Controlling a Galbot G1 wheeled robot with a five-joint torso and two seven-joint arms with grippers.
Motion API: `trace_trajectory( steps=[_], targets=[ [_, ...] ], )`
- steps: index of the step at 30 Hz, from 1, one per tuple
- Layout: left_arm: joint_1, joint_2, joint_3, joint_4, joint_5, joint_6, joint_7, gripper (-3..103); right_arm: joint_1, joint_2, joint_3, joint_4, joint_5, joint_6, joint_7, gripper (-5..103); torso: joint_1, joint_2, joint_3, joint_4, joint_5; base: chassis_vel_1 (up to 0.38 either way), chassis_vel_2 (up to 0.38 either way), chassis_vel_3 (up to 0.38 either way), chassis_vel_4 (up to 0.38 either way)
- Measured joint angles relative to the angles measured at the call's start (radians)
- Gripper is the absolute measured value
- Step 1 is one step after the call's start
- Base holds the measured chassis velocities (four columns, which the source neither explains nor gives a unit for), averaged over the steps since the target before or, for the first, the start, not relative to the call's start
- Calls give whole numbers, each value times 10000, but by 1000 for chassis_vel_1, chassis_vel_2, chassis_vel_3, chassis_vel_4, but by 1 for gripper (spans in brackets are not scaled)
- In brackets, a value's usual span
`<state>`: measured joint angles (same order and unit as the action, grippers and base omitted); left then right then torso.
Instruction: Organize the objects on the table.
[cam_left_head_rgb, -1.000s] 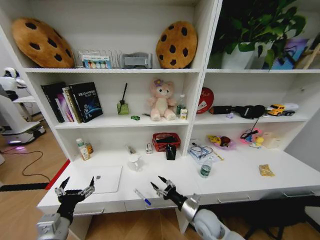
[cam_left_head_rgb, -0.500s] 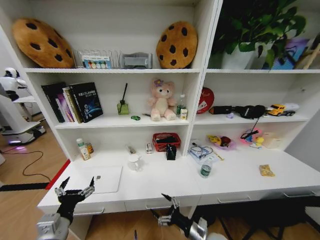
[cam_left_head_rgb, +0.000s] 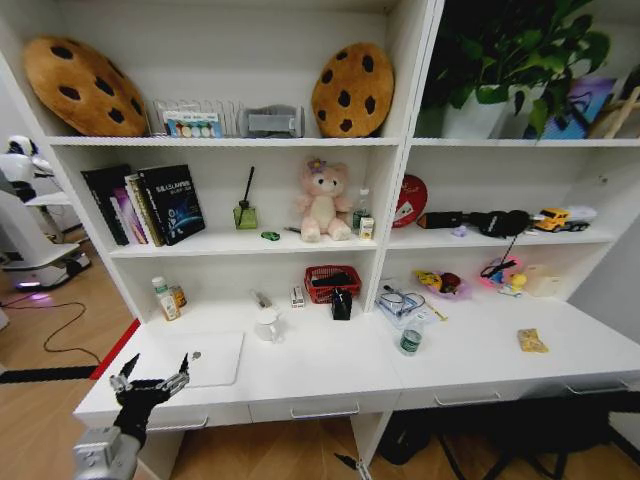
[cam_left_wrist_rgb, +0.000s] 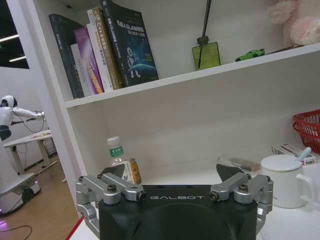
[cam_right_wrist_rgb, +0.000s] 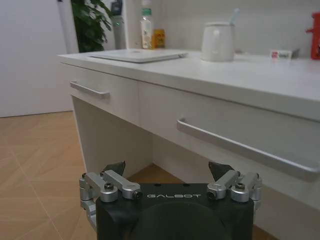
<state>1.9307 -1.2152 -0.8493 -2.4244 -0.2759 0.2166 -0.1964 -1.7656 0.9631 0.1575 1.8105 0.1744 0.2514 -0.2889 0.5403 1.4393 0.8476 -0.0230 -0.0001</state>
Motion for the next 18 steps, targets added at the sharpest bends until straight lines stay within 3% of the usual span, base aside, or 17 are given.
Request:
trace_trajectory(
  steps=[2, 7, 11, 18],
  targets=[
    [0, 0, 0, 0, 0, 0, 0, 100, 149, 285, -388, -125, 366, -640, 947, 95, 0, 0, 0, 0, 0, 0, 0, 0, 0],
    [0, 0, 0, 0, 0, 0, 0, 100, 13, 708, -355, -155, 480, -646, 2070, 100, 0, 1, 0, -2, 0, 0, 0, 0, 0],
    [0, 1, 0, 0, 0, 0, 0, 100, -122, 916, -134, -126, 609, -449, 2467, 100, 1, 0, 0, -2, 0, 0, 0, 0, 0],
    [0, 0, 0, 0, 0, 0, 0, 100, -225, 1151, 58, 13, 660, -366, 2512, 100, 0, 0, 0, -1, -1, 0, 0, 0, 0]
  ],
)
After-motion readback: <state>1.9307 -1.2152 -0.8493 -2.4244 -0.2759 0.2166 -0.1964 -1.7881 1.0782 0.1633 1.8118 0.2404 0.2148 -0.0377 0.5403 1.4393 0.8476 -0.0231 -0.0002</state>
